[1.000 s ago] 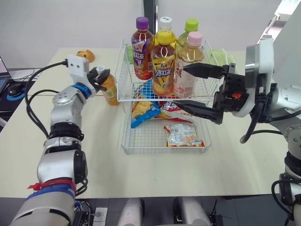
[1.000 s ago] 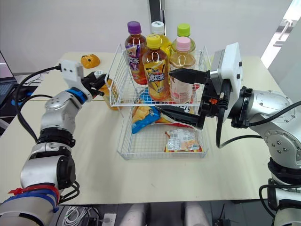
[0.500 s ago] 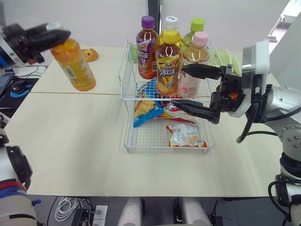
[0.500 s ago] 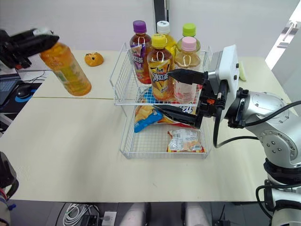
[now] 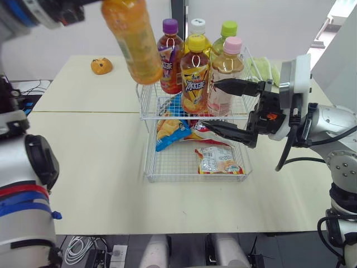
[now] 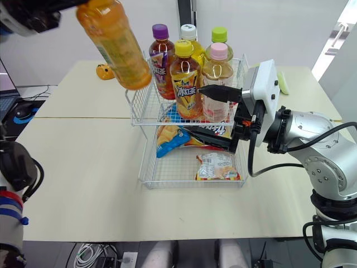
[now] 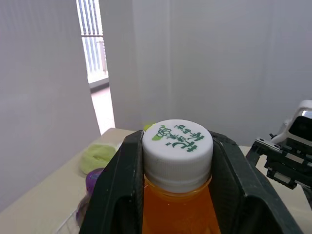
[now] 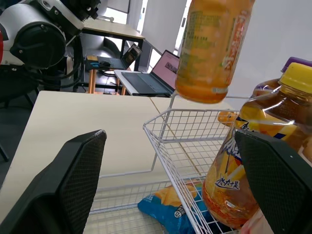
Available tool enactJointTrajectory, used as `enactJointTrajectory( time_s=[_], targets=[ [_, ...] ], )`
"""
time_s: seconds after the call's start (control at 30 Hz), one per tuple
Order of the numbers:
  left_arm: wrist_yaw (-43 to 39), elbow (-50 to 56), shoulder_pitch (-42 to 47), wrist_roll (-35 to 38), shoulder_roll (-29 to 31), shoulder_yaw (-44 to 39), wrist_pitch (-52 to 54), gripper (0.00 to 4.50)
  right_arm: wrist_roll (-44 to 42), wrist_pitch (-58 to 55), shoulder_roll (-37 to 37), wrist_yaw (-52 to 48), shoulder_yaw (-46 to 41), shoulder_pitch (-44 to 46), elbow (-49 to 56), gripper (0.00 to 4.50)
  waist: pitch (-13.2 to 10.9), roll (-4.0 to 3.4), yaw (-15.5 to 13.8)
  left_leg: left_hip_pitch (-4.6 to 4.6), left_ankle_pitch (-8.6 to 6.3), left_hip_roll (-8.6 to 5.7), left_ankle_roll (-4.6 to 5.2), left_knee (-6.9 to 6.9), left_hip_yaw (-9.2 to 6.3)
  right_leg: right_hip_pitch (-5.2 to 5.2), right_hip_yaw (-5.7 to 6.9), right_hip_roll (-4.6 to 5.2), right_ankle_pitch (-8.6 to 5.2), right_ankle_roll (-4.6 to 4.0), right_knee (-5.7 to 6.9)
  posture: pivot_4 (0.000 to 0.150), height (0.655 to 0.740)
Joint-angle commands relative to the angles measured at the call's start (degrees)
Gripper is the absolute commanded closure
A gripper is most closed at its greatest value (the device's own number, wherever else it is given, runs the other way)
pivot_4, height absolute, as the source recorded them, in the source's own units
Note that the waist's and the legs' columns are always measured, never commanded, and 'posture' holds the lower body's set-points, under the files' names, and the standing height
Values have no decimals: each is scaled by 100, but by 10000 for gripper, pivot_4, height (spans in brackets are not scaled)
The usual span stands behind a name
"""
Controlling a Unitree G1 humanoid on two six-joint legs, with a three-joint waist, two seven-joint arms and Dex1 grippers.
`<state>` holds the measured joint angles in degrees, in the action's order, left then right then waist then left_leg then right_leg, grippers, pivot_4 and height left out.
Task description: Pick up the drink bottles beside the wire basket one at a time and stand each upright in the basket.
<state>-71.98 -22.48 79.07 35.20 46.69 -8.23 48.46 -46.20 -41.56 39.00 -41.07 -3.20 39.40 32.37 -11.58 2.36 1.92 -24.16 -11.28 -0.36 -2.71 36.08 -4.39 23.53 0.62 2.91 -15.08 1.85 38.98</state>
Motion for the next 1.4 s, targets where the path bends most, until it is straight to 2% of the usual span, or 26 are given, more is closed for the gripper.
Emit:
enactJointTrajectory(
  time_s=[0.03,0.27,0.5,0.83,0.9,1.17,1.3,1.4],
  targets=[
    [12,249,-51,-15,-144,-49,-394,31278,-8,68,62,78,-162,5,215,0,0,-1,-3,0,0,0,0,0,0,0,1,0,0,-1,0,1500,7400],
    [113,127,-316,-377,-621,176,-1134,31278,-130,-21,152,200,-277,-79,376,0,0,0,-14,-2,0,-2,0,2,0,0,0,2,0,-1,0,1500,7400],
    [26,109,-707,-687,-781,388,-1709,31278,-165,-101,291,339,-393,-97,426,0,0,0,-12,-1,0,-2,0,2,0,0,-1,3,1,-2,2,1500,7400],
    [67,-323,-726,-980,-953,444,-2301,31278,-37,-43,419,317,-452,-34,172,0,0,-1,-17,0,0,-5,0,4,0,-4,0,4,1,-1,1,1500,7400],
    [7,-333,-705,-910,-924,416,-2197,24090,-64,-56,423,317,-458,-35,196,0,0,-1,-16,1,0,-5,0,4,0,-4,0,4,1,-1,1,1500,7400],
    [-11,-146,-670,-601,-715,127,-1762,625,-45,-13,407,229,-420,-47,164,0,0,-1,-8,1,0,-4,1,4,0,-4,0,3,0,-1,1,1500,7400],
    [65,107,-729,-415,-430,-128,-1450,625,-19,8,400,108,-356,-27,104,0,0,-1,-4,1,0,-3,1,4,0,-3,0,2,0,-1,1,1500,7400],
    [189,158,-829,-441,2,-358,-1343,625,119,57,396,85,-296,-11,39,0,0,-1,-1,3,0,-2,0,3,0,-3,0,2,0,-1,1,1500,7400]
  ],
)
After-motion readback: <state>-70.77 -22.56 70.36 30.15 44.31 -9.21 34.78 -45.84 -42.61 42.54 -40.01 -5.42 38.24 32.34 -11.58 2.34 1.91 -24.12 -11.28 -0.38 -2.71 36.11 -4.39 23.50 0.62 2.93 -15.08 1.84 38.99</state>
